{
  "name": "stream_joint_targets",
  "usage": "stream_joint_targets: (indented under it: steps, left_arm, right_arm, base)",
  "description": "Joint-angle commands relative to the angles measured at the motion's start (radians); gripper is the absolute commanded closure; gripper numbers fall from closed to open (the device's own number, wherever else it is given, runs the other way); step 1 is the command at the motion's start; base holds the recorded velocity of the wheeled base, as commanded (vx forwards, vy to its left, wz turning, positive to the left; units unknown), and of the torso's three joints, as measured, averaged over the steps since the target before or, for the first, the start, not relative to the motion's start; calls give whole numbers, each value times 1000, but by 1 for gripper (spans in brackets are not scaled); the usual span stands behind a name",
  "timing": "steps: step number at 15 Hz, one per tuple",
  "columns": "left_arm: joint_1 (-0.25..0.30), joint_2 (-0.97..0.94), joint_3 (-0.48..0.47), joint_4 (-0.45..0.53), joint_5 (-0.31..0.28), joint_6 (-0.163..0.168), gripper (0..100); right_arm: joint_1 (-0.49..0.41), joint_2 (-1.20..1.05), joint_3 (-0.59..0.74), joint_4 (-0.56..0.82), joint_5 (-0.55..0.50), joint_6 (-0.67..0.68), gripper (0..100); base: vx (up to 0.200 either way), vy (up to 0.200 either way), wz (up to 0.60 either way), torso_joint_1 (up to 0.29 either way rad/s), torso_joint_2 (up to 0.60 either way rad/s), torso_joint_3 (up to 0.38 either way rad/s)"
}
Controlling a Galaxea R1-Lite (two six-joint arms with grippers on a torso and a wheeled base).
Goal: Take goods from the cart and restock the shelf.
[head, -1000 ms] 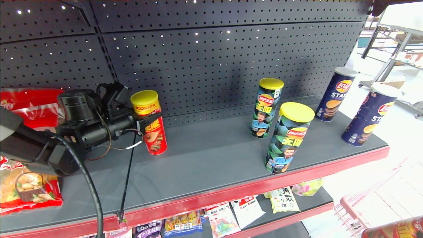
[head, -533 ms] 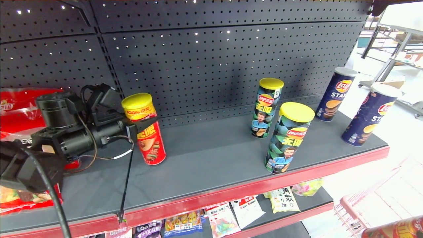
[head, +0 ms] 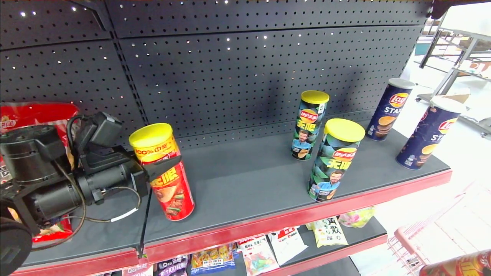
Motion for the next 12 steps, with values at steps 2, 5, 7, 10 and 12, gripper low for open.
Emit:
stream_joint_targets:
  steps: [2, 5, 7, 10, 12]
  left_arm:
    - [-28, -22, 56, -39, 10, 3, 100]
    - [-33, -18, 99, -60, 11, 28, 100]
    - [-37, -9, 101, -60, 31, 54, 100]
    - [-47, 11, 97, -71, 47, 54, 100]
    - [-53, 14, 101, -76, 59, 51, 100]
  right_arm:
    - [1, 2, -5, 0, 0, -1, 100]
    - [1, 2, -10, 0, -1, -1, 100]
    - [1, 2, -15, 0, -1, -1, 100]
    - [1, 2, -16, 0, -1, -1, 100]
    - [1, 2, -22, 0, -1, -1, 100]
  base:
    - [0, 0, 0, 0, 0, 0]
    - [0, 0, 0, 0, 0, 0]
    - [0, 0, 0, 0, 0, 0]
    - [0, 0, 0, 0, 0, 0]
    - [0, 0, 0, 0, 0, 0]
